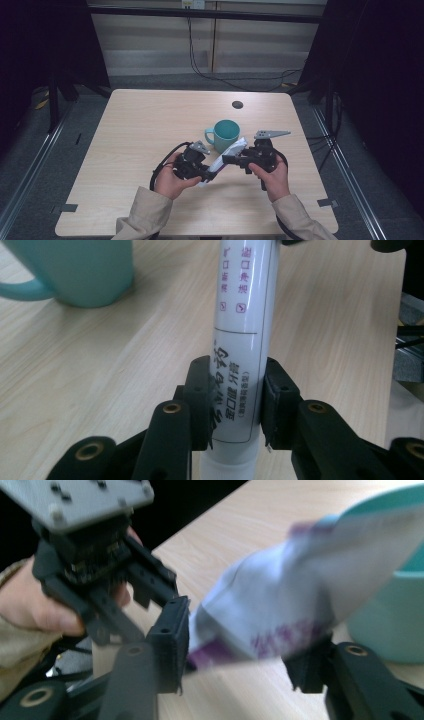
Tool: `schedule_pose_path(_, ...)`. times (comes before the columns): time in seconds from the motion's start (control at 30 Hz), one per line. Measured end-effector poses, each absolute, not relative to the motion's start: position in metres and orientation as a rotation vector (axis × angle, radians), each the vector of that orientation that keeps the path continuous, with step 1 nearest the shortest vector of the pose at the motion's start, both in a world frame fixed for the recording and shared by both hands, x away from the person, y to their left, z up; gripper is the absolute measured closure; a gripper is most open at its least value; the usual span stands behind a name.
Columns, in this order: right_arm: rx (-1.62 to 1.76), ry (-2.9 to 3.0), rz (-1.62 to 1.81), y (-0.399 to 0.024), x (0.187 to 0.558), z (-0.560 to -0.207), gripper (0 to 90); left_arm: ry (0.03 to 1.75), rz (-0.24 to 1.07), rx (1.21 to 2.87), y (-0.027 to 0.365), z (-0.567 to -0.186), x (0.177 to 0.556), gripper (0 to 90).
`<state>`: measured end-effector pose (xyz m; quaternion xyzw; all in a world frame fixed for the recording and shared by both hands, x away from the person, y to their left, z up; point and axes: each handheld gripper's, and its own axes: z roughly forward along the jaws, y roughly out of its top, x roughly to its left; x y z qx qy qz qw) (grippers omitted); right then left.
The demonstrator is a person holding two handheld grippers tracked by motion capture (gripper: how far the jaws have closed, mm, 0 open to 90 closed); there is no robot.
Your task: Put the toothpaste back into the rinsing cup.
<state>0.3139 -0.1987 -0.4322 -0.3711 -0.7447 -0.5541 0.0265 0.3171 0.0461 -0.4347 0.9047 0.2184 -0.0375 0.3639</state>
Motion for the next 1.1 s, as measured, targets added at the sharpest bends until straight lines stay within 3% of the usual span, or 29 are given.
schedule_pose_path(0.1, -1.145, -2.312, -1.715, -0.197, 0.315, -0.428, 56.6, 0.564, -0.086, 2.336, 0.042, -0.436, 0.317, 69.3)
schedule_pose_path(0.27, -1.085, -2.357, -1.749, -0.192, 0.31, -0.415, 73.1, 0.54, -0.095, 2.329, 0.034, -0.44, 0.315, 63.3)
schedule_pose_path(0.33, -1.07, -2.378, -1.744, -0.19, 0.31, -0.413, 73.7, 0.529, -0.071, 2.331, 0.03, -0.442, 0.314, 62.0)
schedule_pose_path(0.5, -1.039, -2.486, -1.726, -0.188, 0.308, -0.403, 74.8, 0.52, -0.003, 2.313, 0.033, -0.444, 0.315, 32.1)
schedule_pose_path(0.77, -1.063, -2.547, -1.707, -0.199, 0.31, -0.391, 74.8, 0.578, 0.038, 2.298, 0.057, -0.457, 0.316, 20.2)
schedule_pose_path(1.1, -1.078, -2.581, -1.715, -0.21, 0.314, -0.378, 74.7, 0.592, 0.056, 2.295, 0.072, -0.476, 0.312, 15.9)
